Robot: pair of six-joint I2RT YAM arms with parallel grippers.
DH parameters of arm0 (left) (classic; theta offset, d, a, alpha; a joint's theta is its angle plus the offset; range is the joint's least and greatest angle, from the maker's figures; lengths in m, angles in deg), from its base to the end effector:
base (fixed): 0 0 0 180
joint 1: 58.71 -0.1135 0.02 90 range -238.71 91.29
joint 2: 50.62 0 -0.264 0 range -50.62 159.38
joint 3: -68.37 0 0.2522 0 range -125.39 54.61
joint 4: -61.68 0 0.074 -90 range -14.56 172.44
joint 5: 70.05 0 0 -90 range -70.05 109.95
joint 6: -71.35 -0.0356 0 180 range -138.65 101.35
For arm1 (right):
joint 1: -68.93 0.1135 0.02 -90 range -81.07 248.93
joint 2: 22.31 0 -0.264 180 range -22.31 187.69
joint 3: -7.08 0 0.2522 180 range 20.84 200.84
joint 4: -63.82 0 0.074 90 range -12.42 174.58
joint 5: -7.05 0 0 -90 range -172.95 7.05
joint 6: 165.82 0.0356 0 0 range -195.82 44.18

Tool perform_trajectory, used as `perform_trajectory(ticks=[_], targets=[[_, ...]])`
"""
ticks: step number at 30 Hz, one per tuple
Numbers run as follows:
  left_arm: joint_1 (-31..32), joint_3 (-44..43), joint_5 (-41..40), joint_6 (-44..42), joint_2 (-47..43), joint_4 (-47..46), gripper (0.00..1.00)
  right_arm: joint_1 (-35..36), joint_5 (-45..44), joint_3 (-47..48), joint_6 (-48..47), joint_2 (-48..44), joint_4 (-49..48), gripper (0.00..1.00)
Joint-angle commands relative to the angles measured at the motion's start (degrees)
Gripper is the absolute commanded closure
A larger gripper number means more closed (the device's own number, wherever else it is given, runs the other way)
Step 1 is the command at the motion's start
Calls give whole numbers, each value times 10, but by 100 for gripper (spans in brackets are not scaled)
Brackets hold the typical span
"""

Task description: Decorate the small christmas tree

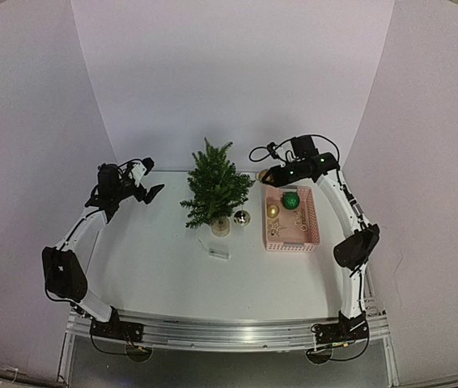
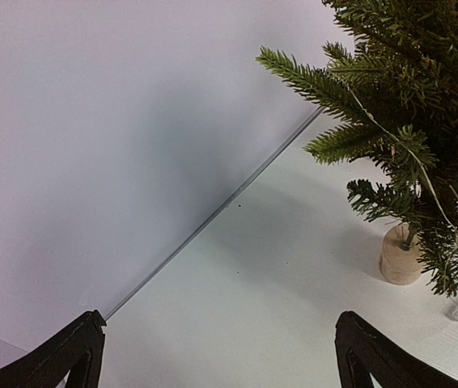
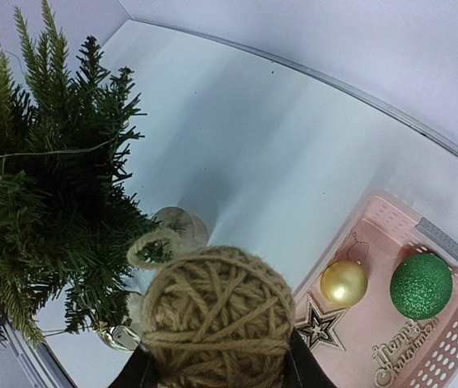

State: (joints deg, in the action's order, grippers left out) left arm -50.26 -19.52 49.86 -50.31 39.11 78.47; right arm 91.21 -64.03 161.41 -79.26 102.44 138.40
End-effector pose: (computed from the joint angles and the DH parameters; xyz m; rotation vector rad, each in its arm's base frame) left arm 0.3636 -0.0720 0.3359 0.9539 1.5930 -0.2137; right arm 0.4268 0.1873 0.3788 -0.6850 2.2678 0.5487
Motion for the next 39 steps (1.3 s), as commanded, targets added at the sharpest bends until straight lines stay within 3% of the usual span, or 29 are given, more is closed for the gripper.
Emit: perform_trajectory(ticks=[1,12,39], targets=[[-3,-17,4,-4,-20,-1,1,4,18,-8,-13,9,-9,93],[-3,-18,4,-5,-19,2,1,7,11,-45,-23,-4,-5,94],[-3,-13,-2,-9,-20,-4,1,7,7,8,-22,26,-6,95]])
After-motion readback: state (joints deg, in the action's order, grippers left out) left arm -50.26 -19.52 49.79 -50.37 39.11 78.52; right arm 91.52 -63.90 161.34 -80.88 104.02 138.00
